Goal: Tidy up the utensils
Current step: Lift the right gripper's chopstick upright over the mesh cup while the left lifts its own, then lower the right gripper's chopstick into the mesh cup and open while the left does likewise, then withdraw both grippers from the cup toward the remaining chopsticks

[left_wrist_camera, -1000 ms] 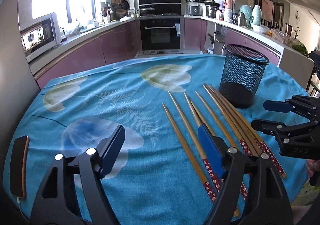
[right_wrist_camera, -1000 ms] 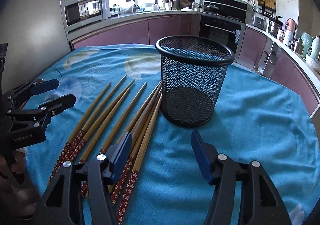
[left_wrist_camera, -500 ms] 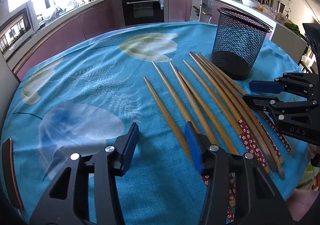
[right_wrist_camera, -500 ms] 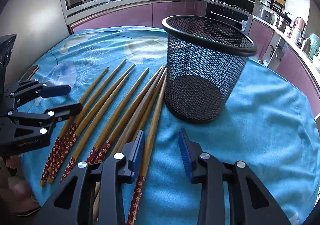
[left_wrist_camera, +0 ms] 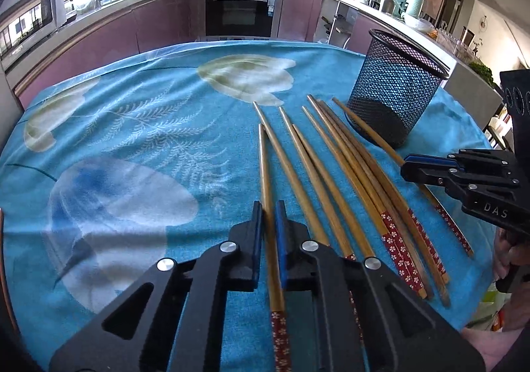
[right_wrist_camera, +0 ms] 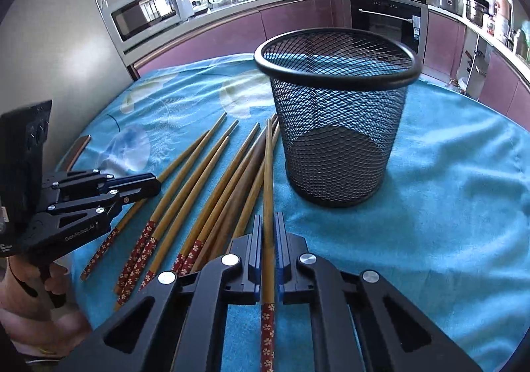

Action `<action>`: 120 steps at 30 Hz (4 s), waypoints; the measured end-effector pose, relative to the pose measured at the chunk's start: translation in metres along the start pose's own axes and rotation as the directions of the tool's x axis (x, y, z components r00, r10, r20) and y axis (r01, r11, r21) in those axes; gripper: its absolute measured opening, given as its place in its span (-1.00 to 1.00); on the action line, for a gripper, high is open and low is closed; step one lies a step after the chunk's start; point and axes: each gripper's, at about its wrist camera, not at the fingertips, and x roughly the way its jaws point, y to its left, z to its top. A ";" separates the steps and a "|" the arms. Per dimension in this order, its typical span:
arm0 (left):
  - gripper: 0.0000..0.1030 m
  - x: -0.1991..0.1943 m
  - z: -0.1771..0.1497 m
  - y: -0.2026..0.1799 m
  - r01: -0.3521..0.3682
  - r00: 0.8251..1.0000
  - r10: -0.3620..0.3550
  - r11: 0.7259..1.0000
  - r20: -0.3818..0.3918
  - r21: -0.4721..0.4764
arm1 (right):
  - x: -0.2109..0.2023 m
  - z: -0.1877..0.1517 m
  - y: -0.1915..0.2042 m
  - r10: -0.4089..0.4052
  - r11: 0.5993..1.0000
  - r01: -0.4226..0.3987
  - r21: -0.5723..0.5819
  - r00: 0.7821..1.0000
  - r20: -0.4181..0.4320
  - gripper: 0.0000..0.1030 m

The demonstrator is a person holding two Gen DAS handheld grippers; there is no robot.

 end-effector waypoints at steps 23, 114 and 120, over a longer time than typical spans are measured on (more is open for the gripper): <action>-0.85 -0.126 0.040 -0.011 0.248 0.941 -0.253 0.967 0.226 0.050 | -0.090 0.020 0.004 0.152 0.988 -0.146 -0.042 0.939 0.308 -0.89; 0.12 -0.012 0.004 -0.014 0.001 1.000 -0.001 0.998 0.012 0.059 | -0.003 -0.009 -0.003 -0.022 0.999 0.022 -0.024 1.000 0.006 -0.04; 0.09 -0.006 0.006 -0.013 0.000 1.000 0.000 0.998 0.000 0.057 | 0.000 -0.008 -0.002 -0.034 0.999 0.034 -0.028 0.999 0.002 -0.06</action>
